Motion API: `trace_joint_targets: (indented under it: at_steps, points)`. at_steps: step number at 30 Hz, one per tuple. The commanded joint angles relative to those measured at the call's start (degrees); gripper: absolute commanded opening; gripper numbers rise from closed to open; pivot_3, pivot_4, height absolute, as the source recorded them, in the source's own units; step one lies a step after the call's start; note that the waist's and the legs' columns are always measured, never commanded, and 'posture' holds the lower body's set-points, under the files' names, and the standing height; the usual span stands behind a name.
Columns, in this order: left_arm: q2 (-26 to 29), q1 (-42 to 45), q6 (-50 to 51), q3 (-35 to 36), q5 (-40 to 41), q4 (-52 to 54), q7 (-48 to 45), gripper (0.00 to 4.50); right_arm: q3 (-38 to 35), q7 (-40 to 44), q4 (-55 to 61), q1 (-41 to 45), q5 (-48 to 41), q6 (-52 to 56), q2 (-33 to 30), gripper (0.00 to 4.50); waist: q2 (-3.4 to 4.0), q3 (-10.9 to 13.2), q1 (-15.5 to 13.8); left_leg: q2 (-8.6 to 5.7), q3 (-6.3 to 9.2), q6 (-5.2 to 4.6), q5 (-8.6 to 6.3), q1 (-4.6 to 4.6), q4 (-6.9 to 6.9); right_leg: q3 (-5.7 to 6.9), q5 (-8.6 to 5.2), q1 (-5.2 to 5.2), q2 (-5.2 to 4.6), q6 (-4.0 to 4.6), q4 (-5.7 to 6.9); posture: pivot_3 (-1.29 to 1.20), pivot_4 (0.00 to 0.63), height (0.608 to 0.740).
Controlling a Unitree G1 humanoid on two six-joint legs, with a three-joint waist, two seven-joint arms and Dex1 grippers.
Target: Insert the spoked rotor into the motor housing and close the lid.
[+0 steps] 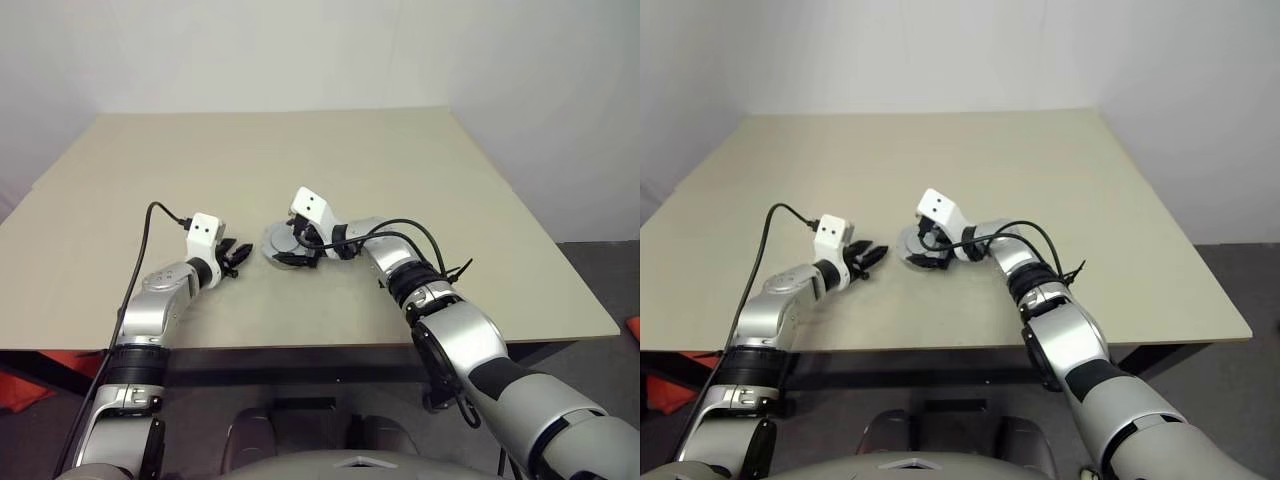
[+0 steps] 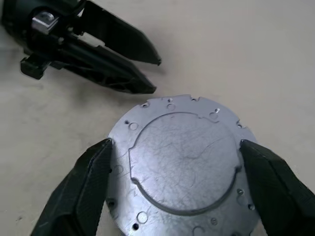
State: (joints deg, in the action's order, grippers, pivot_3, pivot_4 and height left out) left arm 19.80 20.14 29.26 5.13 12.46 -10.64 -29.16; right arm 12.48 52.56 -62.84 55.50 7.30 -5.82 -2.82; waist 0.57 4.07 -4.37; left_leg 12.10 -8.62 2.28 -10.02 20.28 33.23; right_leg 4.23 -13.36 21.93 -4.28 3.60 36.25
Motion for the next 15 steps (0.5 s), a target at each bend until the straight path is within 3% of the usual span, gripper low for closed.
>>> trace_joint_targets:
  at_steps: [1, 8, 15]
  points:
    - [0.33, 1.12, -0.5, 0.43, 0.81, 2.49, -0.01, 2.27, 3.19, -2.2, -3.52, -1.45, 4.08, 1.87, -0.74, 4.49, 0.0, 0.0, 0.0, 0.0, 0.0, 0.01, 0.0, -0.06, -0.04, 0.0, -0.02, -0.04, 0.0, -0.03, 0.0, 0.0, 0.0, 0.74]
    - [0.35, 1.16, -0.31, 0.59, 1.06, 2.64, 0.01, 2.27, 2.68, 0.04, -2.79, -1.28, 2.22, 1.78, -0.46, 4.49, 0.01, 0.0, 0.0, -0.01, 0.04, 0.01, 0.0, -0.28, -0.09, -0.01, -0.21, -0.23, 0.0, -0.37, 0.0, 0.0, 0.0, 0.74]
    - [0.37, 1.29, -0.24, 0.66, 1.38, 2.33, 0.02, 2.27, -2.02, 6.95, 0.65, -0.89, -4.28, 2.58, 0.73, 4.49, 0.01, 0.0, 0.17, 0.0, 0.03, 0.01, 0.0, -0.08, -0.21, -0.02, -0.04, -0.06, 0.01, -0.07, -0.16, 0.0, 0.0, 0.74]
